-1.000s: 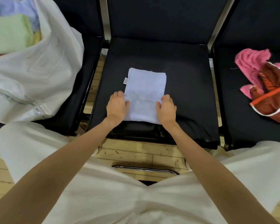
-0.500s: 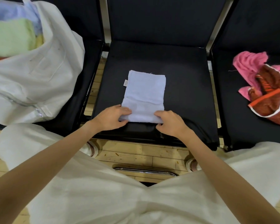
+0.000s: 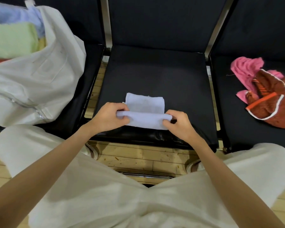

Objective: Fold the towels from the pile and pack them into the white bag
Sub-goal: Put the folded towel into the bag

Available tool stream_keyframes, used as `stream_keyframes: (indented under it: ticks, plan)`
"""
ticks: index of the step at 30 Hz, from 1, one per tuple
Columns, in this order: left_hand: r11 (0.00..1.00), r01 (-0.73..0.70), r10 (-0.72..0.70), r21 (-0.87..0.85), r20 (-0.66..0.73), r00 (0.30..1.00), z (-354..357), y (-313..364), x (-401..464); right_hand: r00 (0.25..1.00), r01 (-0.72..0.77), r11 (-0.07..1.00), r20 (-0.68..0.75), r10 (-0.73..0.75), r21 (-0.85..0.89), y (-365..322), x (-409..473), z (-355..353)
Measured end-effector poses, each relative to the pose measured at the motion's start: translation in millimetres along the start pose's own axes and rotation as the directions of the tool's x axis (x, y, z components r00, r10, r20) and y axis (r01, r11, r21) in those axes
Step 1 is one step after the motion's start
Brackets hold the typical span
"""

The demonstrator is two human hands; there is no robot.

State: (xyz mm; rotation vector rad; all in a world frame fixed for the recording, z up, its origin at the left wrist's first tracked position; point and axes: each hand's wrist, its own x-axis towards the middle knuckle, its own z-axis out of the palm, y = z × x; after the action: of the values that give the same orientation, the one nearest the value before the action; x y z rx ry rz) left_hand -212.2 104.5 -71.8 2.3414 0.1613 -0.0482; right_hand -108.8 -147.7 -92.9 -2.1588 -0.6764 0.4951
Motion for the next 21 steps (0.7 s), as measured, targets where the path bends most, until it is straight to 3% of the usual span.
stream_keyframes:
  ticks: [3, 6, 9, 11, 16, 21]
  plan:
    - [0.979, 0.050, -0.059, -0.196, -0.041, 0.997, 0.7, 3.5, -6.0, 0.993, -0.087, 0.973, -0.055, 0.101, 0.212, -1.5, 1.0, 3.4]
    - [0.908, 0.162, -0.230, -0.386, -0.136, 0.964, 7.3, 5.1, 7.6, 0.950, -0.213, 0.891, -0.127, 0.285, 0.401, -3.0, 16.1, 10.7]
    - [0.740, 0.351, -0.500, -0.573, -0.120, 0.858, 12.8, 2.9, 32.0, 0.891, -0.314, 0.807, -0.139, 0.433, 0.500, -3.7, 36.3, 16.5]
    - [0.629, 0.432, -0.594, -0.646, -0.041, 0.804, 15.6, -2.4, 45.5, 0.852, -0.358, 0.753, -0.136, 0.505, 0.552, -1.0, 49.1, 20.0]
    - [0.653, 0.494, -0.586, -0.574, 0.029, 0.810, 26.3, -10.8, 60.4, 0.797, -0.444, 0.740, -0.156, 0.584, 0.505, 10.1, 66.5, 32.6]
    - [0.782, 0.537, -0.601, -0.316, -0.153, 0.785, 44.3, -24.5, 61.9, 0.810, -0.460, 0.806, -0.196, 0.553, 0.372, 13.4, 64.0, 38.6]
